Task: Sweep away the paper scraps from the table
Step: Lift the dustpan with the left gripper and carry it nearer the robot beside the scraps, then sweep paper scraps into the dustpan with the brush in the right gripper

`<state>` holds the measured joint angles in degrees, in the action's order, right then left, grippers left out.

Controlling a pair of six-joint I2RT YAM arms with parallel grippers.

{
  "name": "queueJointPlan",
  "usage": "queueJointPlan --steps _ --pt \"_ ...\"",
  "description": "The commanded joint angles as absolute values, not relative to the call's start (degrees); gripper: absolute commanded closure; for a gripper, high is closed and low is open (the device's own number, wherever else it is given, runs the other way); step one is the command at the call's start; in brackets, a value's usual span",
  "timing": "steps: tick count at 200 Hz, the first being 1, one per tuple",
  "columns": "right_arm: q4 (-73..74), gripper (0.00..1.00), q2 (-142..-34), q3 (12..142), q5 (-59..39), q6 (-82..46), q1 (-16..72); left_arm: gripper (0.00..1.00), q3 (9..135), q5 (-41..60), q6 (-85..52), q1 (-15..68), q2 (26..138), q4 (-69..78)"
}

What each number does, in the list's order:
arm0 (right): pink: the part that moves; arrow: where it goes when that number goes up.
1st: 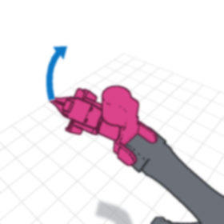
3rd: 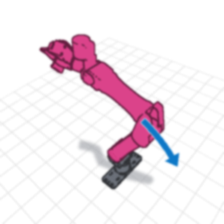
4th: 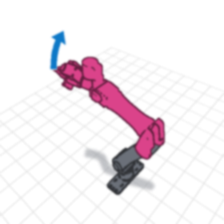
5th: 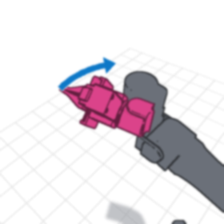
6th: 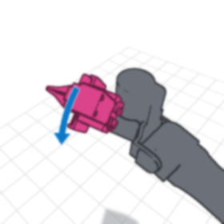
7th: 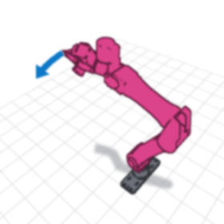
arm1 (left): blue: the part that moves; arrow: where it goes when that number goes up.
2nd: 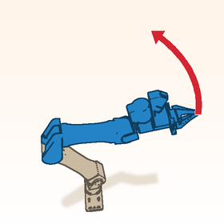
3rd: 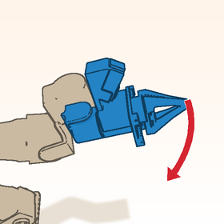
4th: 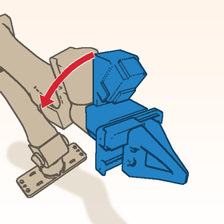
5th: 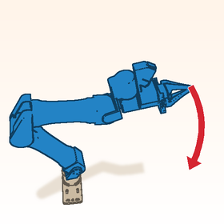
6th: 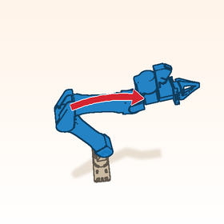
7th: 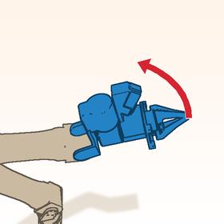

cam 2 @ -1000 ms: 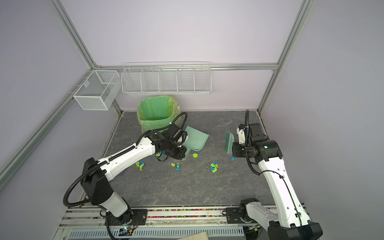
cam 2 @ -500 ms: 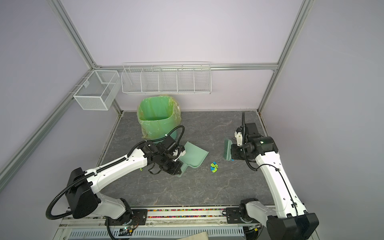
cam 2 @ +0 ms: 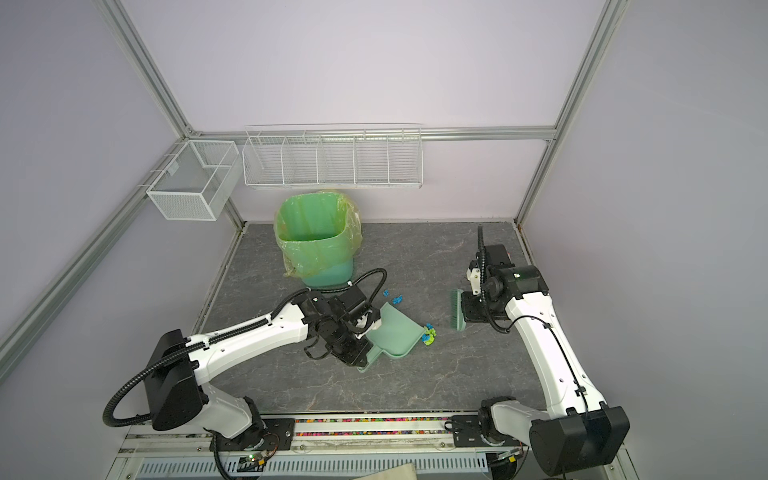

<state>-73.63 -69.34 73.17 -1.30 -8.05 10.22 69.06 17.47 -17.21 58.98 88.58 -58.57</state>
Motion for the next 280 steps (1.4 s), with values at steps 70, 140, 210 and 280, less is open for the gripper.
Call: queueJointPlan --steps 70,140,210,280 --pt "-74.7 0.93 -68.2 71.3 -2.4 -7.8 10.6 1.0 69.7 14.2 -14.0 60.4 90.4 -64.9" --pt "-74.5 0.93 -71.8 71.8 -1.1 -7.3 11.4 1.0 70.1 17.2 -11.0 61.3 92.4 -67.8" --pt "-74.5 0.93 -75.0 72.2 0.5 -6.7 14.5 1.0 72.7 16.8 -9.2 61.3 97.7 -68.7" --pt "-74.8 0.93 -79.3 73.0 -3.1 -5.4 17.1 1.0 78.6 15.5 -7.8 61.1 103.2 -69.7"
